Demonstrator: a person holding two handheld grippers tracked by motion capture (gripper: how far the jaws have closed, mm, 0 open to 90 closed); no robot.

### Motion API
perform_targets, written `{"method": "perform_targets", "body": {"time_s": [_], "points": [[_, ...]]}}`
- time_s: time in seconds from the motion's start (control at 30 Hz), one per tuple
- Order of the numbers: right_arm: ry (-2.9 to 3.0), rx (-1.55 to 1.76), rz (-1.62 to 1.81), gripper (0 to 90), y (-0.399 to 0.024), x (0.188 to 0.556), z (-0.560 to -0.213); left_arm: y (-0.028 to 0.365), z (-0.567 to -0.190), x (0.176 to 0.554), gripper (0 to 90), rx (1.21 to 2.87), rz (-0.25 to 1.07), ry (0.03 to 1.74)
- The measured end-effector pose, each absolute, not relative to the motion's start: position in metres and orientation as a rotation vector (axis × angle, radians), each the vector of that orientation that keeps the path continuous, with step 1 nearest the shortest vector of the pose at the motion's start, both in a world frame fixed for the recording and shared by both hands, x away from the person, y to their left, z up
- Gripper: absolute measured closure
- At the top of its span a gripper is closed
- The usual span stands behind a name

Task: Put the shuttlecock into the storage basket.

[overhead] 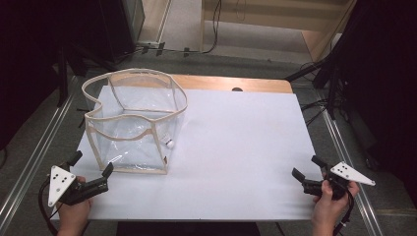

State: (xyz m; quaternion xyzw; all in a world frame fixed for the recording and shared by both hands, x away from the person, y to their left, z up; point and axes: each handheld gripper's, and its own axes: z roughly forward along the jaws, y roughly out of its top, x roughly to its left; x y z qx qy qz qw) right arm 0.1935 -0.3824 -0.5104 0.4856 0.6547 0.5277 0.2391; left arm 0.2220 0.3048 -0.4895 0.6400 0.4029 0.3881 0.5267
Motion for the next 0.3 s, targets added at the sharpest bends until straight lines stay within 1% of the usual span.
{"method": "perform_targets", "body": {"time_s": [0.3], "points": [[1.795, 1.326, 1.441, 0.0, -0.3825, 0.1942, -0.5117, 0.3044, -0.4896, 0.222, 0.0, 1.531, 0.93, 0.962]]}}
